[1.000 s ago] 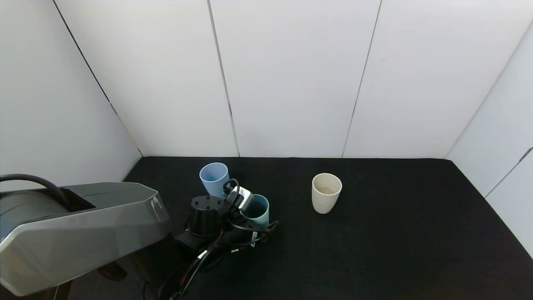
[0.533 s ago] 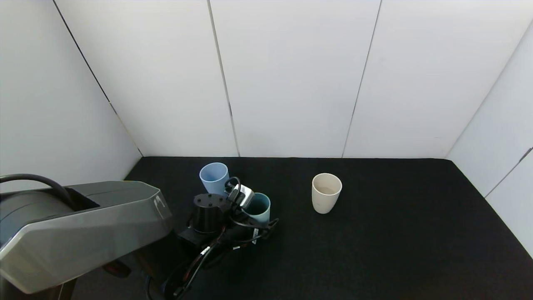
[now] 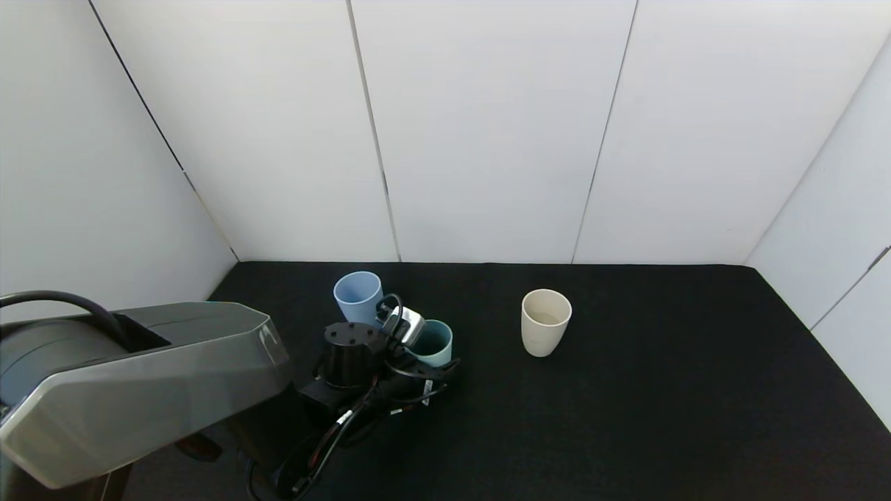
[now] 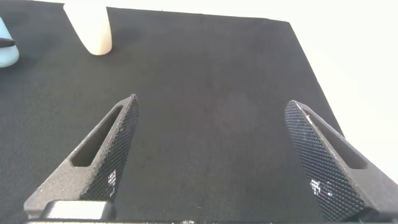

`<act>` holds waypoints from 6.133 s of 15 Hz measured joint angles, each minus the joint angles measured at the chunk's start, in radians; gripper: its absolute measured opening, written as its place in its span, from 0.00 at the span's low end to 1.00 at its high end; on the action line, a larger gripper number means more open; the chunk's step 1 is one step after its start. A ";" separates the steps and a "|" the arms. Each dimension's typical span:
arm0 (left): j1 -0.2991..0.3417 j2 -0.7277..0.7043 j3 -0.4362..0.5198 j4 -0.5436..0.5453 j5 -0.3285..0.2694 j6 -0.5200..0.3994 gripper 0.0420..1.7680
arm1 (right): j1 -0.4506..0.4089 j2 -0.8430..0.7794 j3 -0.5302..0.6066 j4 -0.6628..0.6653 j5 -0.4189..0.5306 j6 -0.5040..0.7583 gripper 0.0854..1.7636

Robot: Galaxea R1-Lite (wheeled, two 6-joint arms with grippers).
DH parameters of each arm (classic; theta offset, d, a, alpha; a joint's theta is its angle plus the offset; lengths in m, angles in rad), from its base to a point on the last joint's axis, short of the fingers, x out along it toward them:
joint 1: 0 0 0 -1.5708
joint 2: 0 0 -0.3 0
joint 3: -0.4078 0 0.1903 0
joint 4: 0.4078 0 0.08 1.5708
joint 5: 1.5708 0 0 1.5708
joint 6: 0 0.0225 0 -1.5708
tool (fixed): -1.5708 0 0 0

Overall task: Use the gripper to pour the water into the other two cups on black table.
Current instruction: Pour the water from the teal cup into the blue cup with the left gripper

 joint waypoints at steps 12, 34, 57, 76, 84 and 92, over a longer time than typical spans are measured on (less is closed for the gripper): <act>0.026 -0.137 0.008 0.161 -0.002 0.010 0.67 | 0.001 0.000 0.000 0.000 0.000 0.000 0.97; 0.435 -0.370 -0.370 0.783 -0.071 0.291 0.67 | 0.000 0.000 0.000 0.000 0.000 0.000 0.97; 0.449 -0.267 -0.580 0.973 0.079 0.842 0.67 | 0.000 0.000 0.000 0.000 0.000 0.000 0.97; 0.355 -0.274 -0.578 0.971 0.285 1.151 0.67 | 0.000 0.000 0.000 0.000 0.000 0.000 0.97; 0.337 -0.263 -0.583 0.959 0.350 1.223 0.67 | 0.000 0.000 0.000 0.000 0.000 0.000 0.97; 0.322 -0.261 -0.587 0.957 0.358 1.231 0.67 | 0.000 0.000 0.000 0.000 0.000 0.000 0.97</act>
